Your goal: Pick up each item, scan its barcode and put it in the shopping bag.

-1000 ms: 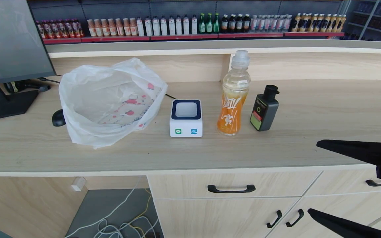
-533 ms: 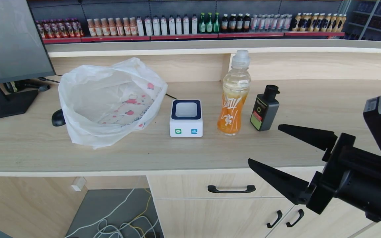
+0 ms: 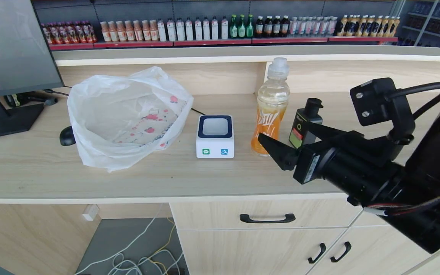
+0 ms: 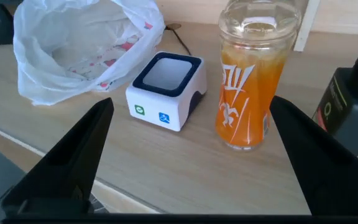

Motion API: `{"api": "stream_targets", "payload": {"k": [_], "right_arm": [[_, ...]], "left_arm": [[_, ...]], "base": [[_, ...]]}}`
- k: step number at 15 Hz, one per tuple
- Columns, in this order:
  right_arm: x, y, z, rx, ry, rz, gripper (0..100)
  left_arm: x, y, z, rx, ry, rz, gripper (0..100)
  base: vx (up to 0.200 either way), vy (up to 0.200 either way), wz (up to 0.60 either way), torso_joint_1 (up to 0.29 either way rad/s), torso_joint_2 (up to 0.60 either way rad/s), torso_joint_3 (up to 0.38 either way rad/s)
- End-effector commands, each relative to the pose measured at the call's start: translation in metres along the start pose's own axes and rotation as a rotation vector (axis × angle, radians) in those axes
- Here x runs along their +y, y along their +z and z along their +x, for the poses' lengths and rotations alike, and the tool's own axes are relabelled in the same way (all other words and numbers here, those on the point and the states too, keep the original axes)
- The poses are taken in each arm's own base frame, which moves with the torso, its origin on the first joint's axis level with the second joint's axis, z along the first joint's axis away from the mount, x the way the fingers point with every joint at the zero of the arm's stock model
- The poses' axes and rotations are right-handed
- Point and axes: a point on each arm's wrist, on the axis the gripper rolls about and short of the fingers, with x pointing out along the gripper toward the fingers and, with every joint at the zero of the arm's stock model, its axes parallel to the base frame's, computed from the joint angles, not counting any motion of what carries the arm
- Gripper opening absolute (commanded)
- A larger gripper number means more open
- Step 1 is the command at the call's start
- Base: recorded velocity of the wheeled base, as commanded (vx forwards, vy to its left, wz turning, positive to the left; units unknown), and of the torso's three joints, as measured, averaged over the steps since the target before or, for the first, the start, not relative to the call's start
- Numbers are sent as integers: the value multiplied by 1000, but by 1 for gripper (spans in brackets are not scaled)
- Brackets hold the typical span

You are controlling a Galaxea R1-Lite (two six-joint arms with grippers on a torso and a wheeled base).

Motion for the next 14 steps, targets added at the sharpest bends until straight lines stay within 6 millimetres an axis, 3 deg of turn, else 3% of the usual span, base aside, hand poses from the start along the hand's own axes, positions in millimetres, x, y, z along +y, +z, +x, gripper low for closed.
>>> {"api": "stream_targets", "payload": {"k": [1, 3, 8, 14], "right_arm": [[-8, -3, 36, -6, -48, 33, 100], [-20, 1, 53, -41, -98, 40, 100], [-47, 2, 69, -52, -142, -5, 100], [-49, 4, 76, -63, -151, -46, 100]], "left_arm": [[0, 0, 0, 0, 1, 0, 100], [0, 0, 0, 0, 1, 0, 100], [0, 0, 0, 0, 1, 0, 100], [0, 0, 0, 0, 1, 0, 100]], "base": [[0, 0, 0, 0, 0, 0], [0, 0, 0, 0, 0, 0], [0, 0, 0, 0, 0, 0], [0, 0, 0, 0, 0, 0]]}}
